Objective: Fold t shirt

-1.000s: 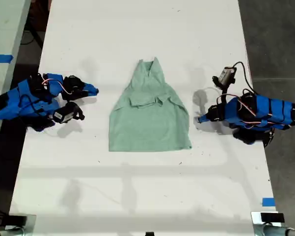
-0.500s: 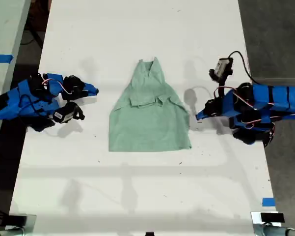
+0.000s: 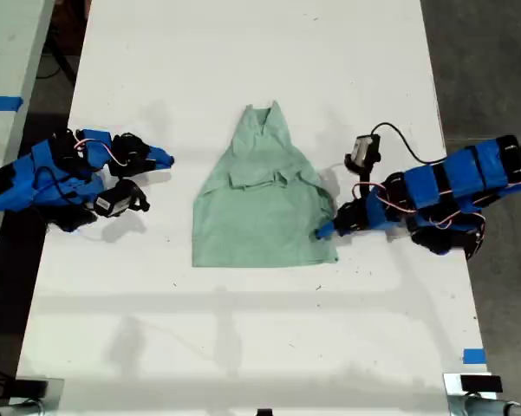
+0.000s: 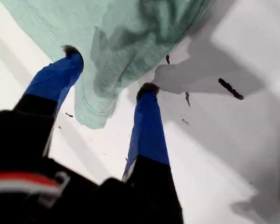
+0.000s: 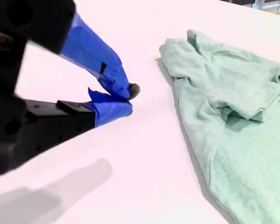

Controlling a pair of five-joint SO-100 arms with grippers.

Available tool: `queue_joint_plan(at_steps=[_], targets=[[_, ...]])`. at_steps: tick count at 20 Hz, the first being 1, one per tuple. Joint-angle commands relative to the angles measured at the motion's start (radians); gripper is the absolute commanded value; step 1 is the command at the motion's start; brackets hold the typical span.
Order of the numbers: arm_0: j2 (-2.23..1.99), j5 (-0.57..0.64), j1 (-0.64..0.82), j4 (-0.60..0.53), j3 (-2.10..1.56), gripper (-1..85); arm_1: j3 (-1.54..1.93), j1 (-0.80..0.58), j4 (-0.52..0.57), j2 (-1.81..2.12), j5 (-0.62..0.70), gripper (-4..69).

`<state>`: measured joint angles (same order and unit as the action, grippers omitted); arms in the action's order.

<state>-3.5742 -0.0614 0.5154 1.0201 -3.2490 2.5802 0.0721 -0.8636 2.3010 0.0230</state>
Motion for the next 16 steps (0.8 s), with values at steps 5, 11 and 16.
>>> queue_joint_plan(at_steps=[5, 11, 16], targets=[[-0.005, -0.018, -0.005, -0.003, -0.043, -0.2, -0.129, 0.029, 0.051, -0.255, -0.031, 4.0], [-0.005, -0.018, -0.005, -0.003, -0.043, -0.2, -0.314, -0.017, -0.219, -0.196, 0.008, 1.0], [-0.005, -0.018, -0.003, -0.003, -0.043, -0.2, -0.644, -0.025, -0.394, -0.275, 0.106, 1.0]])
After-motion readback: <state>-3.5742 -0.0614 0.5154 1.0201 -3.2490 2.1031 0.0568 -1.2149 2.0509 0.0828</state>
